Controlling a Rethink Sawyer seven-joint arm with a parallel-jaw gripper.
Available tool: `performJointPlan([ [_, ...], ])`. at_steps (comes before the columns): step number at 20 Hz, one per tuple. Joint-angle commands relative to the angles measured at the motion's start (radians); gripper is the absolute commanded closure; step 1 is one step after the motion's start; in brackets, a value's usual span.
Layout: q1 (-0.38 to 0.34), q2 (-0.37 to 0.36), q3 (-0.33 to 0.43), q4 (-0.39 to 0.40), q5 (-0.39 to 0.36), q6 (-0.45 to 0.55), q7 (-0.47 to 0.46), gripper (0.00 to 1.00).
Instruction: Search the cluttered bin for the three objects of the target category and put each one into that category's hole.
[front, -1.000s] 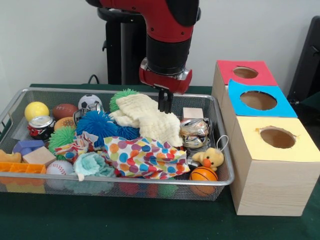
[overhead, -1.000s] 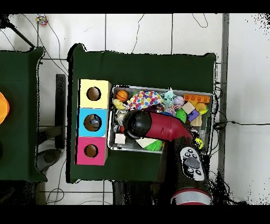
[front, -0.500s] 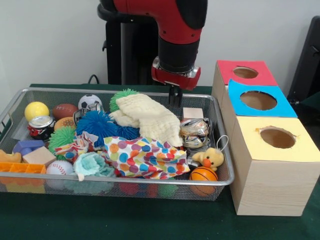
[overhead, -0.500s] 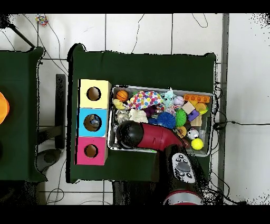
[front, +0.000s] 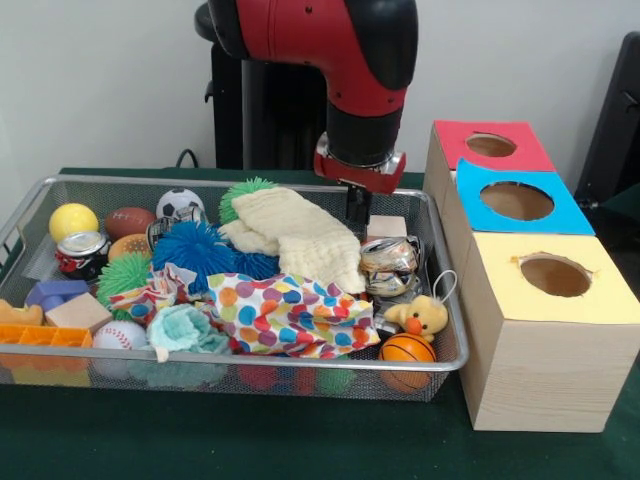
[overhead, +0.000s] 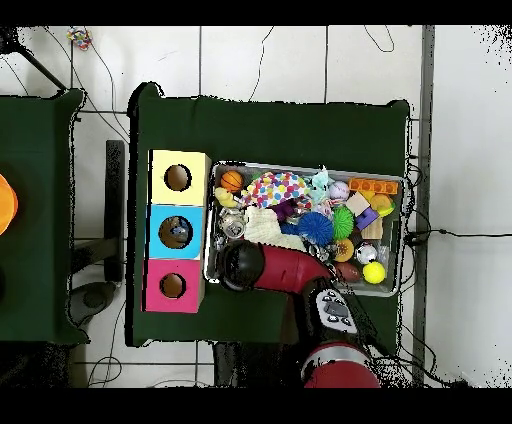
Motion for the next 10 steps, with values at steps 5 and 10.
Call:
performJointPlan([
  [5, -0.059, 0.201, 0.056, -0.049, 0.016, -0.191, 0.133, 1.00],
  [10, -0.067, 0.262, 0.022, -0.113, -0.001, -0.264, 0.129, 1.00],
])
